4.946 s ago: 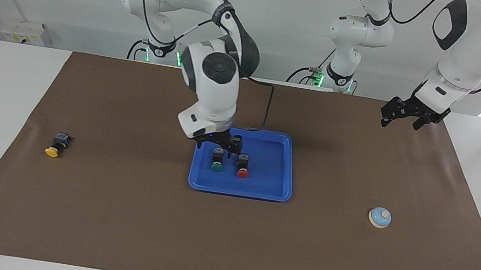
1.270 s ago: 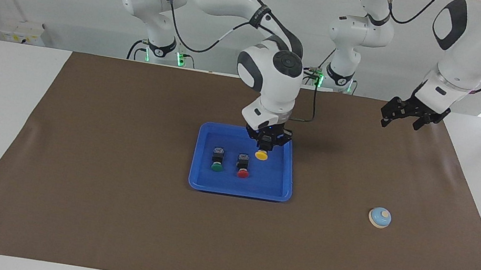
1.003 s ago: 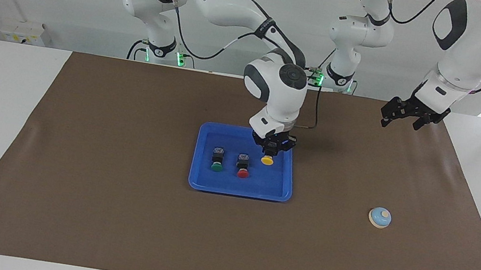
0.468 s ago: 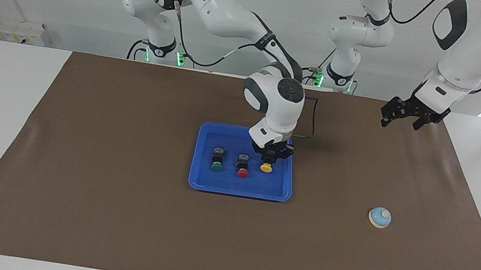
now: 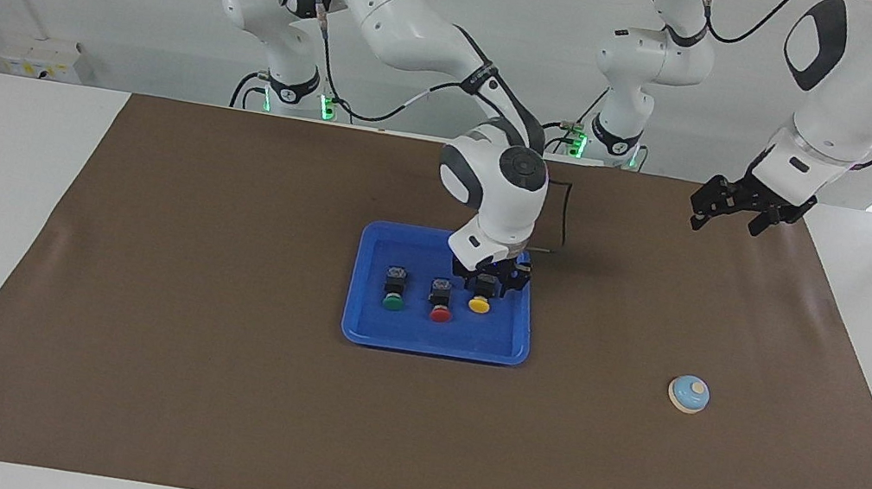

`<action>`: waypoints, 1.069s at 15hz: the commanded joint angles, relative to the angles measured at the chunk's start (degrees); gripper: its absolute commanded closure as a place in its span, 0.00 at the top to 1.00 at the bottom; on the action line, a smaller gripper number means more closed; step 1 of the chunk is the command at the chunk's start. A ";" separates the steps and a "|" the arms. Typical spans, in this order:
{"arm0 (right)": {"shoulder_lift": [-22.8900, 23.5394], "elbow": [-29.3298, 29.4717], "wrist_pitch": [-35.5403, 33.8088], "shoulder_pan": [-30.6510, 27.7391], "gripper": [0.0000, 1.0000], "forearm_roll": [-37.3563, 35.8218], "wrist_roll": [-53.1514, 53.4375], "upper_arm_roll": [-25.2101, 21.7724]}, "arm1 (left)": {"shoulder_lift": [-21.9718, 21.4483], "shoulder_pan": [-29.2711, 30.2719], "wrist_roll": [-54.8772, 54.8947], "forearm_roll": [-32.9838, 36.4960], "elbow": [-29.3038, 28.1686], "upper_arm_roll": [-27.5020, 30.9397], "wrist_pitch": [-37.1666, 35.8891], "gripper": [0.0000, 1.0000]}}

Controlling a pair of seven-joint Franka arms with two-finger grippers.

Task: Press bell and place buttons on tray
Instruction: 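Carry the yellow button into the blue tray, release, withdraw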

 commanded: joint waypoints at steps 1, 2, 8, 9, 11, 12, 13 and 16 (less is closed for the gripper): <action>-4.52 -0.42 -4.40 -3.22 1.00 0.55 -0.32 0.12 | -0.51 0.13 -0.59 0.48 0.16 0.02 -0.46 1.00; -6.10 -0.42 -5.64 -4.89 1.00 0.46 -0.41 0.13 | -0.51 0.13 -0.59 0.48 0.16 0.02 -0.38 1.00; -14.81 -0.60 -13.01 -17.10 1.00 0.46 -9.79 0.21 | -0.51 0.13 -0.59 0.48 0.16 0.02 -0.46 1.00; -16.03 -0.60 -14.86 -18.95 1.00 0.46 -13.12 0.21 | -0.51 0.13 -0.59 0.48 0.16 0.02 -0.38 1.00; -18.32 -0.60 -18.11 -22.99 1.00 0.46 -19.71 0.21 | -0.51 0.13 -0.59 0.48 0.16 0.02 -0.46 1.00; -19.38 -0.60 -19.87 -24.58 1.00 0.46 -22.97 0.21 | -0.51 0.13 -0.59 0.48 0.16 0.02 -0.38 1.00; -20.43 -0.60 -21.36 -26.07 1.00 0.46 -25.96 0.21 | -0.51 0.13 -0.59 0.48 0.16 0.02 -0.38 1.00; -23.07 -0.60 -25.15 -30.46 1.00 0.46 -34.31 0.21 | -0.51 0.13 -0.59 0.48 0.16 0.02 -0.38 1.00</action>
